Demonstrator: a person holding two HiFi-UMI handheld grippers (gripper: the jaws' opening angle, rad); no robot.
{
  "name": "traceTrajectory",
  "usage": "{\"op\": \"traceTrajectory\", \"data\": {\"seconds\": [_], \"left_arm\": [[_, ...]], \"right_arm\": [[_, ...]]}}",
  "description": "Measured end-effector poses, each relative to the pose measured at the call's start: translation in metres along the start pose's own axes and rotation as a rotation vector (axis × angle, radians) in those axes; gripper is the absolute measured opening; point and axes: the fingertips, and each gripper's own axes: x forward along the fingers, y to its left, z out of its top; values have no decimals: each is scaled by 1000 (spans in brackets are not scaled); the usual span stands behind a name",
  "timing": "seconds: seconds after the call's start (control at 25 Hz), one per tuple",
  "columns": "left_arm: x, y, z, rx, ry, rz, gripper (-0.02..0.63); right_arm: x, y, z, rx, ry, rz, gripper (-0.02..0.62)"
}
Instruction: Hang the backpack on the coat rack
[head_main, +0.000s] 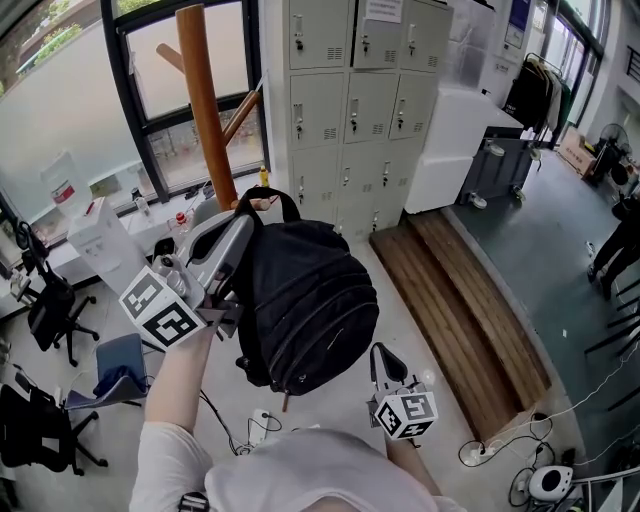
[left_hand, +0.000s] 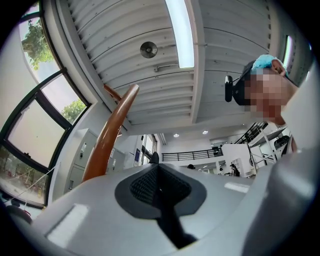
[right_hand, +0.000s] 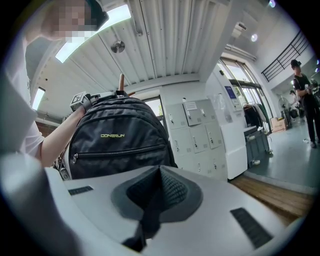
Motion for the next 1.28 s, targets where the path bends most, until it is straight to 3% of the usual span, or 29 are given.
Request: {"op": "traceTrajectory", "data": {"seconds": [0.6, 0.88, 1.04, 1.12, 1.28], "left_arm": [[-11, 15, -35, -43, 54, 53, 14], [-14, 24, -46, -36, 81, 109, 15], [-16, 22, -46, 13, 84, 127, 18], [-18, 22, -45, 43, 79, 144, 32], [-25, 20, -39, 80, 62, 184, 125]], "right_arm": [[2, 3, -2, 0, 9, -3, 8], [0, 3, -4, 0, 12, -5, 8], [-1, 4, -3, 0, 14, -4, 8], [-1, 4, -3, 0, 15, -3, 8], [-2, 3, -7, 3, 19, 0, 8]]}}
